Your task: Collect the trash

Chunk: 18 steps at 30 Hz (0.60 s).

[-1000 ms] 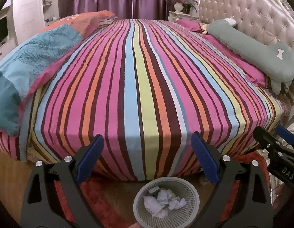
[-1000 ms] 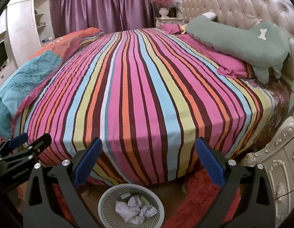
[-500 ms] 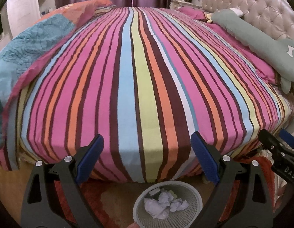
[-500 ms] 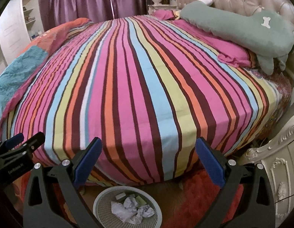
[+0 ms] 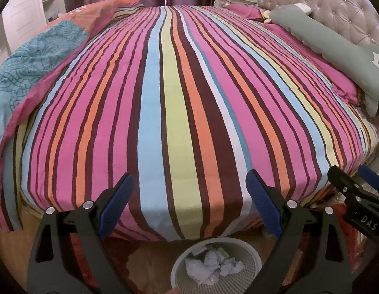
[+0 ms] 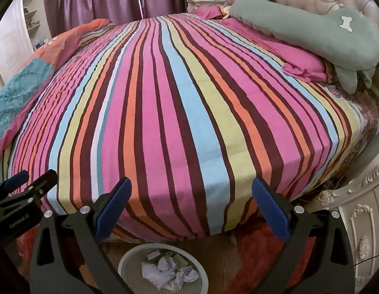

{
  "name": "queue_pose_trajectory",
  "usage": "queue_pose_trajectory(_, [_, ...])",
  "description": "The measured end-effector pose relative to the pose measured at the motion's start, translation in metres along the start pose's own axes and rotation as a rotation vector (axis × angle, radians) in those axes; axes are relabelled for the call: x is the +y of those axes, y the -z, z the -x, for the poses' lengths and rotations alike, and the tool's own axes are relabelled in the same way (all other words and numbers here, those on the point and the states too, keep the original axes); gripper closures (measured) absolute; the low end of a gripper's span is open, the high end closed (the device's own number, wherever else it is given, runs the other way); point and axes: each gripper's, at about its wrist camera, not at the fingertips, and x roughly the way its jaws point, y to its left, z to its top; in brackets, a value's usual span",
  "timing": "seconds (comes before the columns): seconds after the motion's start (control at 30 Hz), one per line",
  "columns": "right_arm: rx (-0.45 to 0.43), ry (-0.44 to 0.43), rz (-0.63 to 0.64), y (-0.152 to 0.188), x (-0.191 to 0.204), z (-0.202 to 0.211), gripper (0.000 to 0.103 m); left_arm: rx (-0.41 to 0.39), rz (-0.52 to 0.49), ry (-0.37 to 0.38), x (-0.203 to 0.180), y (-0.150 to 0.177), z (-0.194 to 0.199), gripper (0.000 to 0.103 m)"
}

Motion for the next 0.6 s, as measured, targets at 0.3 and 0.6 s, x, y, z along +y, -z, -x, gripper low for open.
queue_pose_trajectory(0.3, [-0.030, -0.014, 0.021, 0.003, 0.005, 0.017, 0.009, -0.043, 0.019, -0.010, 0.002, 0.008, 0.026, 0.013])
queue_pose_trajectory(0.6, [-0.056, -0.028, 0.026, 0.006, 0.008, 0.032, 0.009, -0.070, -0.028, -0.059, -0.001, 0.016, 0.048, 0.013])
